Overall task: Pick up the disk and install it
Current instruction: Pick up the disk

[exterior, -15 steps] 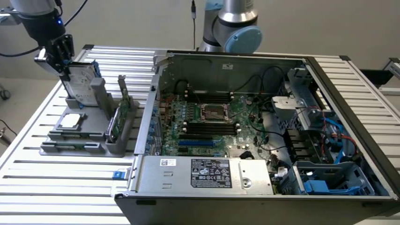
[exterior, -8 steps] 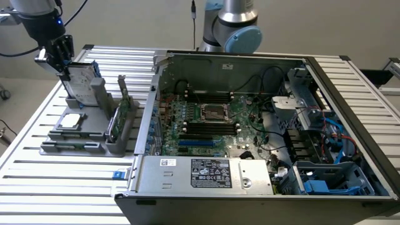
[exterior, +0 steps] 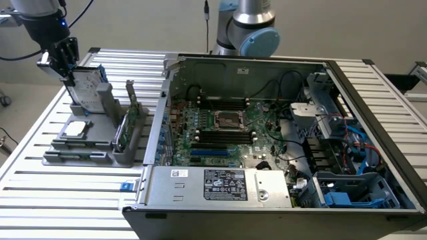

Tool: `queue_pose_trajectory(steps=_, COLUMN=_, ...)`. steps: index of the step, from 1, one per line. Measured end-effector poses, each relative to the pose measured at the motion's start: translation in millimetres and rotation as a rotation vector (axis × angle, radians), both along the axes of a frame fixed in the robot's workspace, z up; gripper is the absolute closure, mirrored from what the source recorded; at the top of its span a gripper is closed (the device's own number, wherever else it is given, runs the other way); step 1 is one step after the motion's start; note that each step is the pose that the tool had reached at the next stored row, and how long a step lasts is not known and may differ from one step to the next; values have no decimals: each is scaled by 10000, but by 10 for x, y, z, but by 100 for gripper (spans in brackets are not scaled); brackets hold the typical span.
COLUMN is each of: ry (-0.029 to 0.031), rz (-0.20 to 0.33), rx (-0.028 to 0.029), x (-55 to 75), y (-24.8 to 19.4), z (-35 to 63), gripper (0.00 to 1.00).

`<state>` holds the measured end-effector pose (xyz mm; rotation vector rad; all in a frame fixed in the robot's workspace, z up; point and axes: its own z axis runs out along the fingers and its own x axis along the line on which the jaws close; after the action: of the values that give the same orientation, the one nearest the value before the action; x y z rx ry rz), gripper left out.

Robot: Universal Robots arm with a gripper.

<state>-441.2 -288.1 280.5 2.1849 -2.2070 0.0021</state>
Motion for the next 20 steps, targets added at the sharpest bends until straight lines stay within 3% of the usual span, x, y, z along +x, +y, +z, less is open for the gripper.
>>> queue_pose_trajectory(steps=12, ry=-1, rz=0, rx=0, x=0, y=-1, z=19, gripper=67)
queue_pose_trajectory(steps=17, ry=1, rz=0, rx=0, x=0, y=0, z=113, gripper=67)
queue_pose_trajectory(steps=20, ry=1, rz=0, rx=0, x=0, y=-1, z=228, gripper=67)
